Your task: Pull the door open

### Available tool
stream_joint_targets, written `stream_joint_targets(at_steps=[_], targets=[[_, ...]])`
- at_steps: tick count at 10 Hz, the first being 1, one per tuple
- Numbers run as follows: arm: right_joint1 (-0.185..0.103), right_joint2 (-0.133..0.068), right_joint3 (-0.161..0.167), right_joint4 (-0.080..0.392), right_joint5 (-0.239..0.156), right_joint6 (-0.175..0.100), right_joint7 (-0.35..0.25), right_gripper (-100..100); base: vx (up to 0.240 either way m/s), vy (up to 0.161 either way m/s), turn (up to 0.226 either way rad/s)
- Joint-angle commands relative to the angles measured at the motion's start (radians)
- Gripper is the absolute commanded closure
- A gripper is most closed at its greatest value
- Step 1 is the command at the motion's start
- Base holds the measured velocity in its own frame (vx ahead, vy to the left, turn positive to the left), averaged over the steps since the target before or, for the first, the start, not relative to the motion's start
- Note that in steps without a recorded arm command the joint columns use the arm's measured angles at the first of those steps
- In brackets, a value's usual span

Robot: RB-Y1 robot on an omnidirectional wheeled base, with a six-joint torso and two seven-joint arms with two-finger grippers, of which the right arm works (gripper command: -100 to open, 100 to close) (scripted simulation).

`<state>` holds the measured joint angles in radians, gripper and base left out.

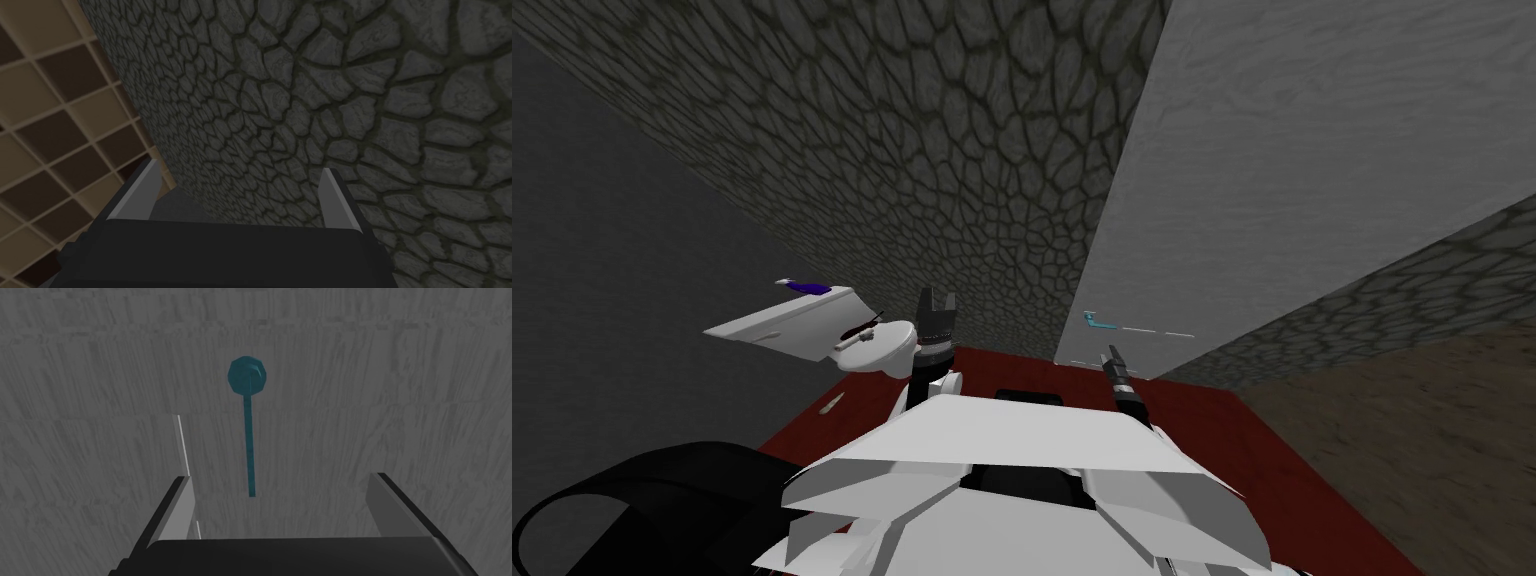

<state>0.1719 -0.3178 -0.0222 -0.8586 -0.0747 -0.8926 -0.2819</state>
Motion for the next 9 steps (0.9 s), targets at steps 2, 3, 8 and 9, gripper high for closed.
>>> stream_joint_targets(at_steps=[2, 3, 8, 9], targets=[[-0.013, -0.012, -0.003, 0.050, -0.004, -0.008, -0.005, -100, 0.059, -0.046, 0.052], [-0.018, -0.016, -0.005, 0.071, -0.006, -0.013, -0.007, -100, 0.051, -0.039, 0.051], [-0.025, -0.016, -0.029, 0.087, -0.020, -0.014, -0.003, -100, 0.144, -0.027, 0.076], [-0.028, -0.017, -0.036, 0.095, -0.024, -0.015, -0.002, -100, 0.204, -0.024, 0.128]])
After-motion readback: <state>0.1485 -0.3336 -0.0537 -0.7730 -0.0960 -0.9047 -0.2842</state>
